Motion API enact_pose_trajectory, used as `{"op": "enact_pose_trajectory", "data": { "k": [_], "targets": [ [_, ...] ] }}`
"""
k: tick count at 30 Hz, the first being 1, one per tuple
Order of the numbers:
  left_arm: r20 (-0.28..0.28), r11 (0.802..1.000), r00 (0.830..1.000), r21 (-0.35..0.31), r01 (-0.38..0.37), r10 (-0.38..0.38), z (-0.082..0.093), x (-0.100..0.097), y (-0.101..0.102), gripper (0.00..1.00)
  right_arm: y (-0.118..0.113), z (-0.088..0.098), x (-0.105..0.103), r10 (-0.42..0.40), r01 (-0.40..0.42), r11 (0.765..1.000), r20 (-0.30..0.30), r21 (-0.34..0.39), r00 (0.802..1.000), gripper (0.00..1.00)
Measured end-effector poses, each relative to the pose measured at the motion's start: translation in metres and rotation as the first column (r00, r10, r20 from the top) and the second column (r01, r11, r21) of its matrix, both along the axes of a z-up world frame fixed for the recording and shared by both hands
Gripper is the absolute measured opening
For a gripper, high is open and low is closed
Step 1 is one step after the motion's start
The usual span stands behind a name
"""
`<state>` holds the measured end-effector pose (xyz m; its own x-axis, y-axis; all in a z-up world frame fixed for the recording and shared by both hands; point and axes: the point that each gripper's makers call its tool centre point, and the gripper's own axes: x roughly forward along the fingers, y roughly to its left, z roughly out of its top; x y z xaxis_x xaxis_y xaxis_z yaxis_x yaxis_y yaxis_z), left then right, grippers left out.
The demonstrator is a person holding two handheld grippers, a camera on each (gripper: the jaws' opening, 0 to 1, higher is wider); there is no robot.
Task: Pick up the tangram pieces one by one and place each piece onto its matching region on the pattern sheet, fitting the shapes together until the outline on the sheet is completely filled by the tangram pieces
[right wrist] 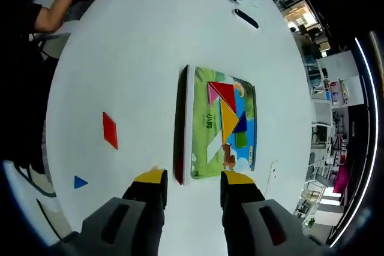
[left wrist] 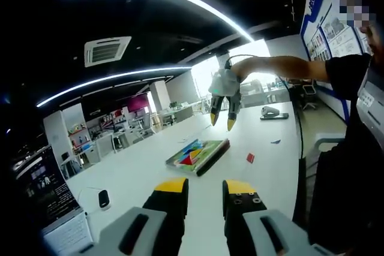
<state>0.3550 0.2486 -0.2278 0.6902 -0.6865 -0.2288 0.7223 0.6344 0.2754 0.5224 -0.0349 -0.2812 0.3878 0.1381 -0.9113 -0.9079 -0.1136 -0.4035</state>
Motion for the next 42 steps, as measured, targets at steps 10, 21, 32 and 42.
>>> {"op": "enact_pose_trajectory", "data": {
  "k": [10, 21, 32, 42],
  "targets": [
    [-0.001, 1.0, 1.0, 0.001, 0.002, -0.002, 0.001, 0.001, -0.001, 0.25, -0.009, -0.025, -0.037, 0.05, -0.056, 0.997, -0.108, -0.057, 0.993, 0.34],
    [0.0, 1.0, 1.0, 0.003, 0.003, -0.003, 0.0, -0.001, 0.0, 0.25, 0.006, -0.061, -0.078, 0.105, -0.128, 0.985, -0.185, -0.116, 0.977, 0.33],
    [0.004, 1.0, 1.0, 0.009, 0.004, -0.004, 0.0, -0.006, 0.003, 0.25, 0.029, -0.08, -0.102, -0.045, 0.035, 0.999, -0.28, -0.041, 0.959, 0.25],
    [0.004, 1.0, 1.0, 0.012, 0.006, -0.006, -0.003, -0.006, 0.001, 0.25, 0.029, -0.093, -0.105, -0.079, 0.06, 0.996, -0.368, -0.063, 0.927, 0.22]
  ]
}}
